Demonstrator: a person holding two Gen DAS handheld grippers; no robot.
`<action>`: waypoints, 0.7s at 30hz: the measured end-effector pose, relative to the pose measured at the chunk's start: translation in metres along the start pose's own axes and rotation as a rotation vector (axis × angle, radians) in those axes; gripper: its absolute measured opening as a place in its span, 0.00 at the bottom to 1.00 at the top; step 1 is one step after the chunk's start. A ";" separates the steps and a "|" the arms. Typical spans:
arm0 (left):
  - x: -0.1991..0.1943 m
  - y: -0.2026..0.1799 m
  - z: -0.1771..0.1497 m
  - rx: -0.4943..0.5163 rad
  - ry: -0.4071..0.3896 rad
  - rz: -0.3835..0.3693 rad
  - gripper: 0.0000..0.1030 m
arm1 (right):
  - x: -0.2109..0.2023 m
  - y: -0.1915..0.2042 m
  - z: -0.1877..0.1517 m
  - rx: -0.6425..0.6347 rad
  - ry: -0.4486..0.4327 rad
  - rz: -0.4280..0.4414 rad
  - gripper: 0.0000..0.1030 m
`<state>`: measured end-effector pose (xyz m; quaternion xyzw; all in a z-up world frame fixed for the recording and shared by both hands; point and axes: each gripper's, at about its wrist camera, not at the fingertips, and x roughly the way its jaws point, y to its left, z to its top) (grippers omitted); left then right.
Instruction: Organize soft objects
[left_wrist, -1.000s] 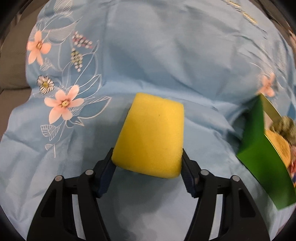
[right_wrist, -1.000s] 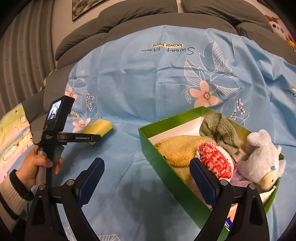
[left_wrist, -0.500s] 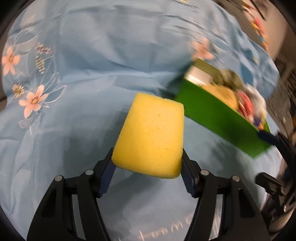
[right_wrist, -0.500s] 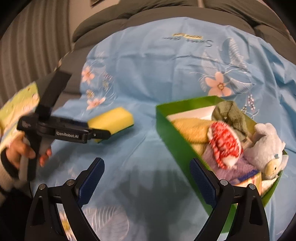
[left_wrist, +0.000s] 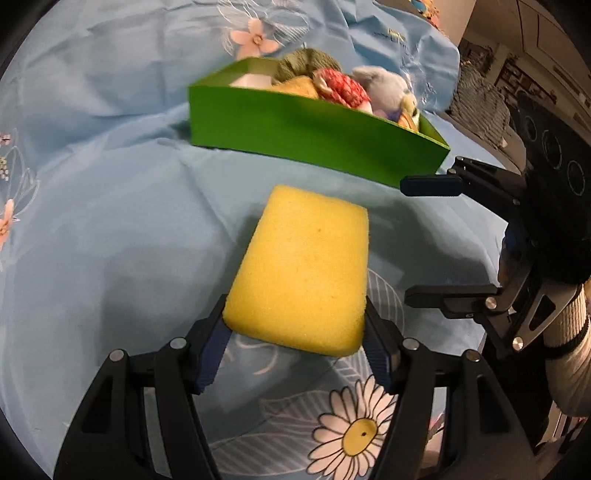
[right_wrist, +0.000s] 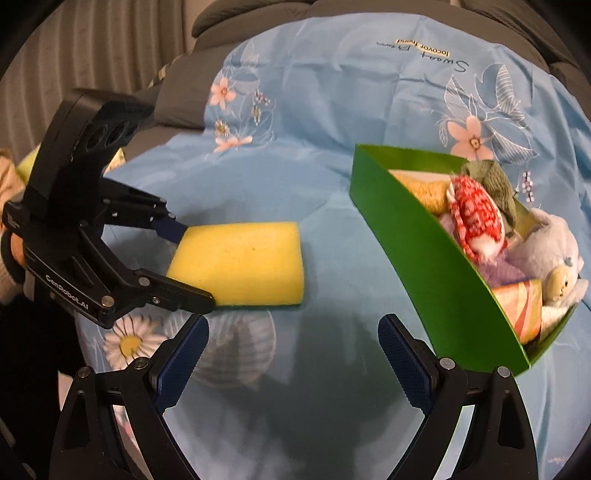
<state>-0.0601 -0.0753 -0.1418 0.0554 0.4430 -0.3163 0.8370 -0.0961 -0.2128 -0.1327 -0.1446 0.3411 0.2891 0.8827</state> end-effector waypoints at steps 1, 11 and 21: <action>0.004 -0.002 0.001 0.003 0.008 -0.003 0.64 | 0.000 -0.002 -0.001 0.006 0.006 -0.001 0.91; 0.007 0.003 0.005 -0.030 0.013 0.075 0.87 | 0.013 -0.022 -0.010 0.070 0.051 0.000 0.91; -0.012 -0.004 -0.009 -0.139 -0.082 0.146 0.86 | 0.023 -0.013 0.000 0.059 0.026 0.049 0.91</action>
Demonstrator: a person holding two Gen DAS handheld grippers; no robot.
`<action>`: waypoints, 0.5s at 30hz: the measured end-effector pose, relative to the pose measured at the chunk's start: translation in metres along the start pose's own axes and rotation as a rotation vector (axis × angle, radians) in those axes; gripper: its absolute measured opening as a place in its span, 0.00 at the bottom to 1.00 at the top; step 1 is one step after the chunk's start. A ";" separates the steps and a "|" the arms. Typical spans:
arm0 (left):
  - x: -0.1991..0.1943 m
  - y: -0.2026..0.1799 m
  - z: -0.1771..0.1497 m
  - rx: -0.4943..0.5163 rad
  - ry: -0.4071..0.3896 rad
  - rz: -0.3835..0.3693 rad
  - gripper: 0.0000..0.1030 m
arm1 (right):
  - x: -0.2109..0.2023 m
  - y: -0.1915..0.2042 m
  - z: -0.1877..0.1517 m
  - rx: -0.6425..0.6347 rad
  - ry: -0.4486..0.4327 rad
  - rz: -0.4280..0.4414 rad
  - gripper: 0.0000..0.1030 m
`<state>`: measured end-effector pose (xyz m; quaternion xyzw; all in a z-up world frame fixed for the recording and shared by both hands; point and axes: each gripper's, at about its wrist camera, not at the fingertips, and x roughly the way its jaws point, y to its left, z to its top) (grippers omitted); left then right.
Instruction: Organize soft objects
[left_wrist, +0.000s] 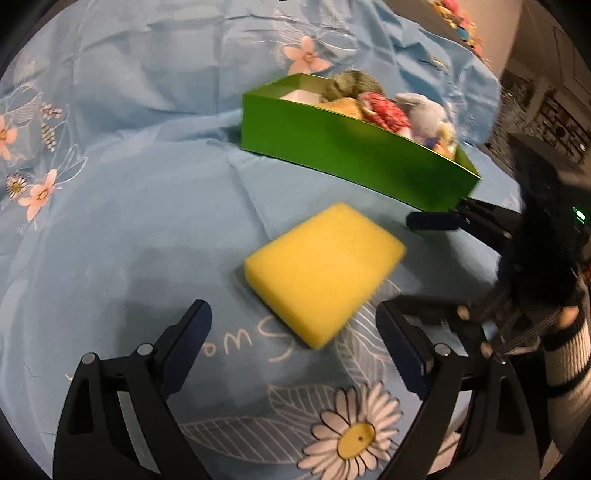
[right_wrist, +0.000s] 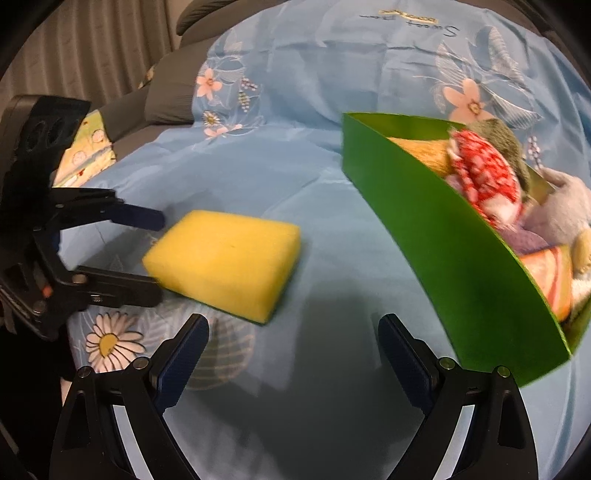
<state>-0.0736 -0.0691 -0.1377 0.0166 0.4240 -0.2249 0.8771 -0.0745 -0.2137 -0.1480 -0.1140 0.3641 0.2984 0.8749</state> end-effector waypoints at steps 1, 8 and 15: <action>0.003 0.002 0.001 -0.018 0.000 0.016 0.86 | 0.000 0.002 0.001 -0.007 -0.006 0.000 0.91; 0.008 0.013 0.003 -0.038 -0.018 0.096 0.86 | 0.005 0.006 0.013 0.015 -0.040 0.036 0.91; 0.011 0.024 0.001 -0.062 0.003 0.068 0.84 | 0.017 0.013 0.021 0.020 -0.021 0.048 0.91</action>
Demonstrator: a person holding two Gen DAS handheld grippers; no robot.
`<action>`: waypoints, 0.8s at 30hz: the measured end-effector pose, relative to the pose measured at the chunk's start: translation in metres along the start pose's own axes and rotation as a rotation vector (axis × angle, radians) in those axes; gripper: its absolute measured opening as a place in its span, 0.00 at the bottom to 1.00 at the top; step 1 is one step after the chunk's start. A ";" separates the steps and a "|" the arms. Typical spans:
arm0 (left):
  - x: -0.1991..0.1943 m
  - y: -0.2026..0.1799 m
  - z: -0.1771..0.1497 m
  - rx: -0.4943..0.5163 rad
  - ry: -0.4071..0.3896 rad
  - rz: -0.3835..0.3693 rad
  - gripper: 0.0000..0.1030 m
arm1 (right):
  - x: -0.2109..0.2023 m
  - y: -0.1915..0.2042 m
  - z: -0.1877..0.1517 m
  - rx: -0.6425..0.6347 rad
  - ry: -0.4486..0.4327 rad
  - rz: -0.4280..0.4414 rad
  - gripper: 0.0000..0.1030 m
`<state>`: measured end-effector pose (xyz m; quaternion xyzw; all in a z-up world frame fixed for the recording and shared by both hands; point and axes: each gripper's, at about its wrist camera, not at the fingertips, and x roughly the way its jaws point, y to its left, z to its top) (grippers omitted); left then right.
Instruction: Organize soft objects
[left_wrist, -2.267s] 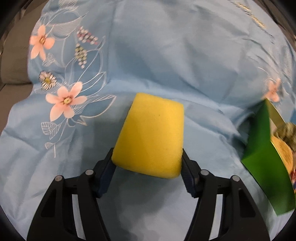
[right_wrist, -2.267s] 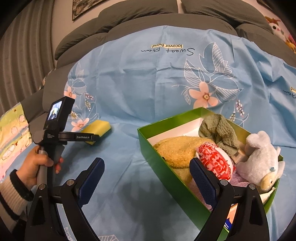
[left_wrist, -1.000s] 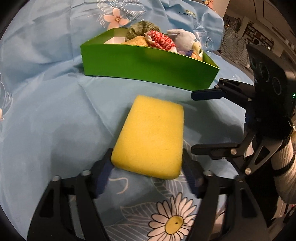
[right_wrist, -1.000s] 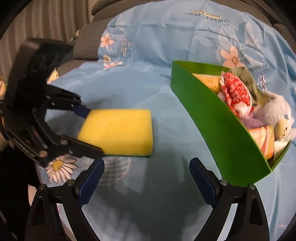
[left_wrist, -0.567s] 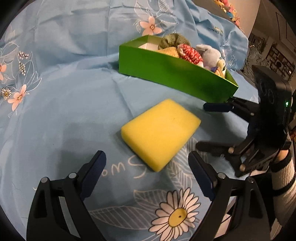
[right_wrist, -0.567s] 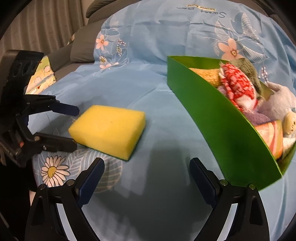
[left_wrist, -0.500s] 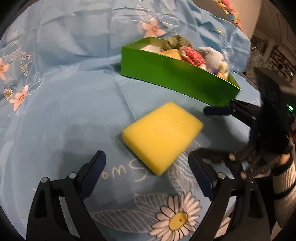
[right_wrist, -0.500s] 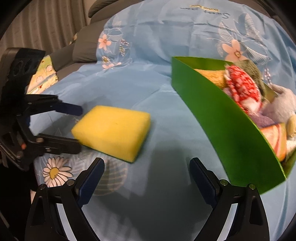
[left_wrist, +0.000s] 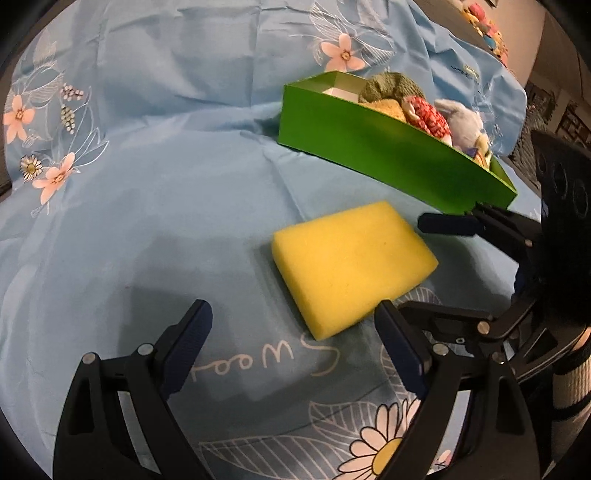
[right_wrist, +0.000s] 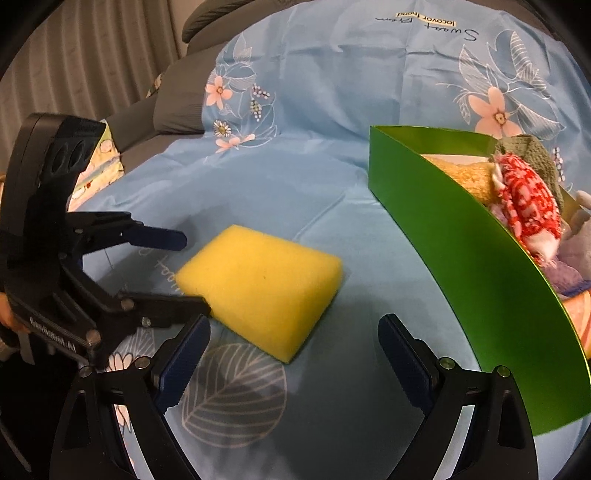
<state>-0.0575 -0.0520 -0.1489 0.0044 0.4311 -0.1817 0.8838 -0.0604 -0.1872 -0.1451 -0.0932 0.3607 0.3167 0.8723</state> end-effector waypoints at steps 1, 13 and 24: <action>0.001 -0.001 -0.001 0.007 0.003 0.004 0.84 | 0.001 0.000 0.001 0.000 0.001 0.000 0.91; 0.008 0.005 0.001 0.022 0.016 -0.053 0.67 | 0.012 0.002 0.006 -0.008 0.050 0.021 0.76; 0.008 -0.004 0.003 0.082 0.014 -0.131 0.35 | 0.013 0.003 0.006 -0.032 0.058 0.047 0.59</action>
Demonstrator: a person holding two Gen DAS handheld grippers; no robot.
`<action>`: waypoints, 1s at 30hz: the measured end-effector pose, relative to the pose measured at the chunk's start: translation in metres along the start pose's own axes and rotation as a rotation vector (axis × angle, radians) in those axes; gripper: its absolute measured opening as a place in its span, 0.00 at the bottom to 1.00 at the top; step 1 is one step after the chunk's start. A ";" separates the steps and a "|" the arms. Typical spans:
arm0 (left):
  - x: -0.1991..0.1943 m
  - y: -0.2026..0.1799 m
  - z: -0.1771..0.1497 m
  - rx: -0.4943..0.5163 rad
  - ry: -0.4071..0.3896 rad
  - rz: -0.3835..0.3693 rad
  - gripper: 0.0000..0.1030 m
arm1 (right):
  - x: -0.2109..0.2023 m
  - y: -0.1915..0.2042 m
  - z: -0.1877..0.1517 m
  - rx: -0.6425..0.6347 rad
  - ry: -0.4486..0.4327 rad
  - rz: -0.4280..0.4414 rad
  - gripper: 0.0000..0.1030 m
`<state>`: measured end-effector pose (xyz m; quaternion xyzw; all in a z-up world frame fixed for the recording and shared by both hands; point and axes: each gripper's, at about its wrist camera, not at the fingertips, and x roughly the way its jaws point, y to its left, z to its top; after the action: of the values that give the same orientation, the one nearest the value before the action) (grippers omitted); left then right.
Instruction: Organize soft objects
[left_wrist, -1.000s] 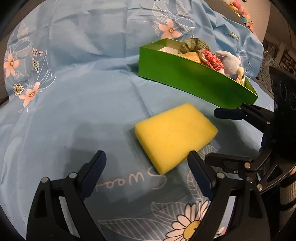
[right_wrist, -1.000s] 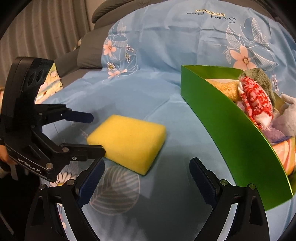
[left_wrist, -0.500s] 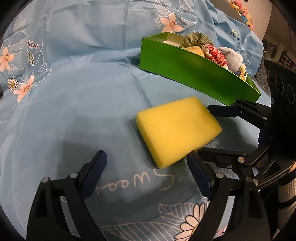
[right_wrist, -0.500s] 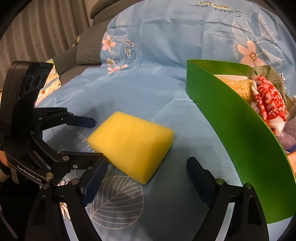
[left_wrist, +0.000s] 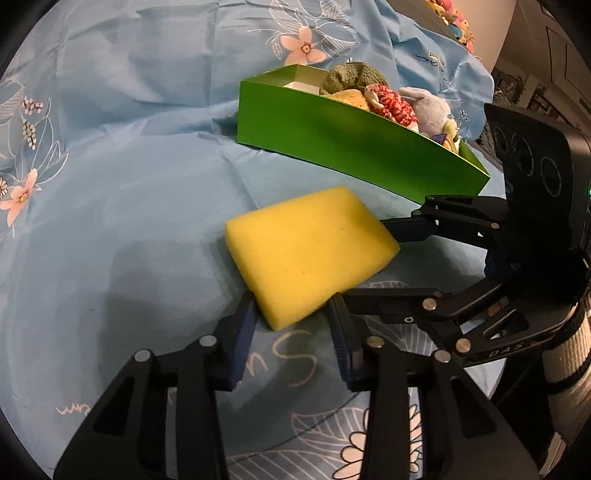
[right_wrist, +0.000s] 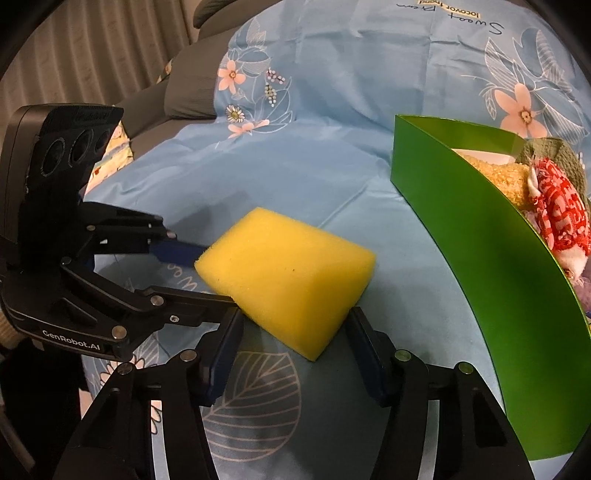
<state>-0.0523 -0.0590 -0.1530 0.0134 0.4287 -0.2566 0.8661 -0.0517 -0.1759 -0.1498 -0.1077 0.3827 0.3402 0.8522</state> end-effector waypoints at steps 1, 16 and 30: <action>0.000 -0.002 0.000 0.010 0.001 0.007 0.34 | 0.000 0.000 0.000 0.001 0.000 0.001 0.59; -0.002 -0.005 0.001 0.030 -0.008 0.021 0.34 | -0.002 0.002 0.003 -0.021 -0.004 -0.016 0.58; -0.008 -0.004 0.000 0.024 -0.027 0.025 0.34 | -0.007 0.007 0.006 -0.030 -0.024 -0.030 0.58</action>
<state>-0.0575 -0.0588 -0.1462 0.0258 0.4137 -0.2511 0.8747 -0.0560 -0.1711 -0.1403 -0.1223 0.3656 0.3344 0.8600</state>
